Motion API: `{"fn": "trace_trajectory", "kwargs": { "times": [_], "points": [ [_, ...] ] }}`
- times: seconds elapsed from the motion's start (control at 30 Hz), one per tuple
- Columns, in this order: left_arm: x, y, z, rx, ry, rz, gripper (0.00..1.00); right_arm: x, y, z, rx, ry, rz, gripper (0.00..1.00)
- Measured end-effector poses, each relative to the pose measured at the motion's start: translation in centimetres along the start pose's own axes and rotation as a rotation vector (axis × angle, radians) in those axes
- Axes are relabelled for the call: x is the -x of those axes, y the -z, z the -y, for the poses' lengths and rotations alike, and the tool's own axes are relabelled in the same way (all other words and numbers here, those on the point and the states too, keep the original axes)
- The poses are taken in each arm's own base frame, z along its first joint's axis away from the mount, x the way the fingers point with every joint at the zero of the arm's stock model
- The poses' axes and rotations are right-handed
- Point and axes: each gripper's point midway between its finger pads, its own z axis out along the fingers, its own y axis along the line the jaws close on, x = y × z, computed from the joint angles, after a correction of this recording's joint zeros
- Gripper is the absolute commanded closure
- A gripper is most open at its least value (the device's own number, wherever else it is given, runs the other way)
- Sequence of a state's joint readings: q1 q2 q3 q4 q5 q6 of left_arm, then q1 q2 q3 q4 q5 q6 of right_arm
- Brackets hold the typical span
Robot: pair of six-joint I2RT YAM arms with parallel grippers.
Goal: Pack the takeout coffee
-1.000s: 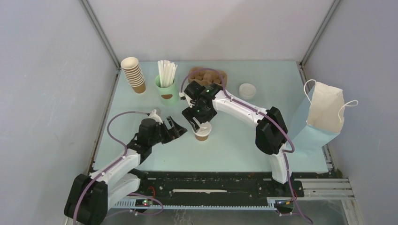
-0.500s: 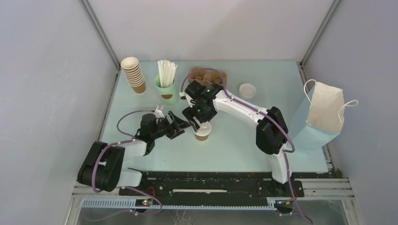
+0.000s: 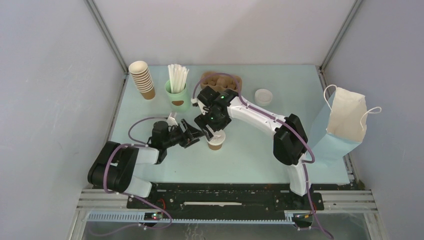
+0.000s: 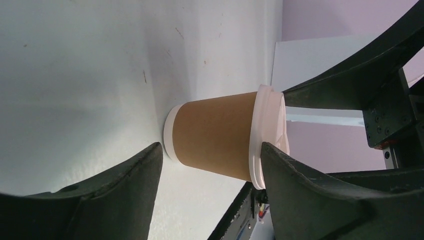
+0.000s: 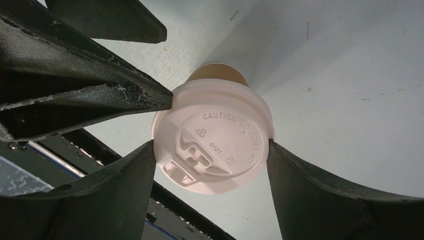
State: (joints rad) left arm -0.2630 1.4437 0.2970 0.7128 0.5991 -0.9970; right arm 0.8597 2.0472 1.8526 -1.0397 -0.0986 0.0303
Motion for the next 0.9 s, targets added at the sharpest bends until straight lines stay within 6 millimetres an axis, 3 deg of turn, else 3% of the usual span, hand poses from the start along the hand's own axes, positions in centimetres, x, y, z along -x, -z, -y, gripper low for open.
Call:
{"fn": "trace_trajectory", "kwargs": {
  "times": [0.2, 0.5, 0.7, 0.9],
  "points": [
    [0.3, -0.7, 0.2, 0.064, -0.071, -0.001, 0.36, 0.0, 0.0, 0.5, -0.029, 0.005, 0.014, 0.15],
    [0.4, -1.3, 0.3, 0.163, -0.177, 0.026, 0.36, -0.2, -0.2, 1.1, -0.051, 0.0, 0.101, 0.12],
    [0.9, -0.5, 0.6, 0.193, -0.239, 0.09, 0.24, 0.0, 0.4, 0.6, -0.001, -0.048, 0.179, 0.01],
    [0.5, 1.2, 0.0, 0.263, -0.267, 0.087, 0.1, 0.5, 0.4, 0.3, 0.013, -0.071, 0.201, 0.0]
  ]
}}
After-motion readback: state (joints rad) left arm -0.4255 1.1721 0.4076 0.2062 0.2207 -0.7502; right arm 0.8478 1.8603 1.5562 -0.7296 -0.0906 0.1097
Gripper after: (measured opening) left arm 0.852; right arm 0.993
